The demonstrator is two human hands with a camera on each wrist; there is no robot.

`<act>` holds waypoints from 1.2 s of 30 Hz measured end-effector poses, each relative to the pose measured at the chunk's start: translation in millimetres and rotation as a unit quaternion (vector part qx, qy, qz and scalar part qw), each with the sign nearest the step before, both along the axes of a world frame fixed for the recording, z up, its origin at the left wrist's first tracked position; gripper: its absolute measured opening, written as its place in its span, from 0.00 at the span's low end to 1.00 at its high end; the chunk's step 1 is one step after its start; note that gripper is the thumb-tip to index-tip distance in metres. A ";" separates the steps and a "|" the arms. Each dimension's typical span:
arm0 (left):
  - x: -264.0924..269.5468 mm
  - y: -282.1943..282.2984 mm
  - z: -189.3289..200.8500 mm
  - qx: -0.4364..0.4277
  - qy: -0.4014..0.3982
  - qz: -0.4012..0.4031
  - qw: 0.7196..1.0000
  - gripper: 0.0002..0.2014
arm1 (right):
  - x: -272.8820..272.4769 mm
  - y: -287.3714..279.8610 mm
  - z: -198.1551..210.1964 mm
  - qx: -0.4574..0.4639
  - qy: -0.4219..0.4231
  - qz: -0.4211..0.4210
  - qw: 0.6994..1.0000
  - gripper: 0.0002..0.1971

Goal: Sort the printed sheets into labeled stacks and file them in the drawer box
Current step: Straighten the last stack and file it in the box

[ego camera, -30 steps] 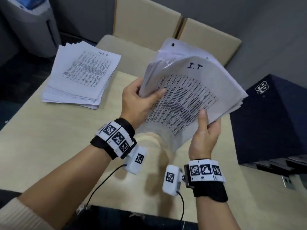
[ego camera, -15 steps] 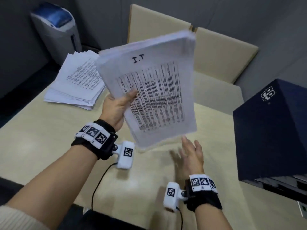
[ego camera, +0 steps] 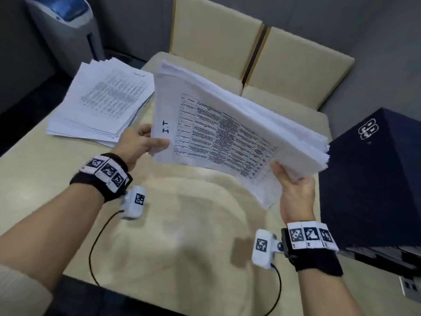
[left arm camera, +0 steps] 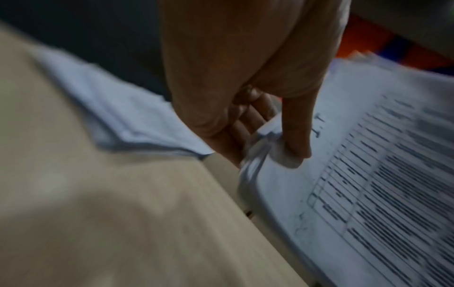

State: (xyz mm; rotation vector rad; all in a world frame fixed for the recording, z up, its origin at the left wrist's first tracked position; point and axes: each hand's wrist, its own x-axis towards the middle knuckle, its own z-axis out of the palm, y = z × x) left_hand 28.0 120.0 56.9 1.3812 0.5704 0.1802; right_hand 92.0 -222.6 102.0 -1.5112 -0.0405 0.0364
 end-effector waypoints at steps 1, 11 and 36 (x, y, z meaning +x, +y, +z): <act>4.3 -2.8 6.9 0.024 -0.022 -0.004 0.999 0.18 | -1.3 -0.3 -1.1 -0.005 -0.002 0.001 1.000 0.13; 33.8 -54.5 -15.6 0.020 -0.050 0.019 0.998 0.12 | 13.4 9.6 -55.4 -0.070 0.061 -0.044 0.995 0.09; 79.9 -69.6 -23.0 -0.129 0.070 -0.149 0.978 0.24 | 11.9 -61.6 18.7 -0.184 0.192 0.156 0.951 0.13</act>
